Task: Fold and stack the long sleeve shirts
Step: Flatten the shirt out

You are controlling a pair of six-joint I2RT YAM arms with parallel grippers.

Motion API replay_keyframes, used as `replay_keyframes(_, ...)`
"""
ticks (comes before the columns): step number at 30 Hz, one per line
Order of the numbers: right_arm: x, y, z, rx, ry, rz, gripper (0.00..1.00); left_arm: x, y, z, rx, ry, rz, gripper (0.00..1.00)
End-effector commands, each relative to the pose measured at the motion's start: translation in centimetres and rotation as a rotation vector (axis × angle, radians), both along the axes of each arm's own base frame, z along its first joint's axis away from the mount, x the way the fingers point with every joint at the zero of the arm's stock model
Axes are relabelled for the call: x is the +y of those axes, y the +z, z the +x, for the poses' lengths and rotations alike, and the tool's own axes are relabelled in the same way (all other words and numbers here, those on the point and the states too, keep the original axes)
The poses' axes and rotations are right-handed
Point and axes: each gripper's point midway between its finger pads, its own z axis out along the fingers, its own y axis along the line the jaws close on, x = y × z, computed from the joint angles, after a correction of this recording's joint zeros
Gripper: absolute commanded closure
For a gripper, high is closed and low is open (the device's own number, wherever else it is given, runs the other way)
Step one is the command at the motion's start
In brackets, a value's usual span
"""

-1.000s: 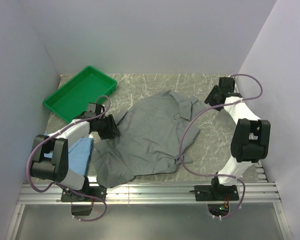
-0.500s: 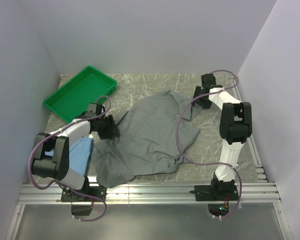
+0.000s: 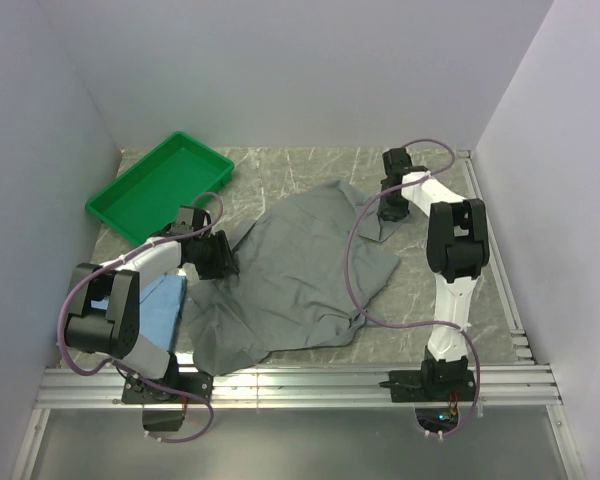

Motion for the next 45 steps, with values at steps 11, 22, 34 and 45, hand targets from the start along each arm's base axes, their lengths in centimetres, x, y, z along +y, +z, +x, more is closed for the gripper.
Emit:
replay_keyframes(11,-3.1,0.8,-0.2,0.053,-0.049,-0.095,1.00,0.0,0.2,0.9,-0.020,-0.013,0.009,0.44)
replay_keyframes(22,-9.1,-0.3,2.3,0.081,-0.194,-0.054,1.00,0.2,-0.3,0.8,-0.008,-0.014,0.022,0.44)
replay_keyframes(34,-14.5,2.4,7.5,-0.075,-0.429,0.045,0.99,0.7,-0.8,0.8,-0.003,-0.001,0.048,0.44)
replay_keyframes(45,-11.0,9.8,3.9,-0.356,-0.510,0.273,0.43,0.5,0.7,1.5,-0.055,0.007,0.029,0.42)
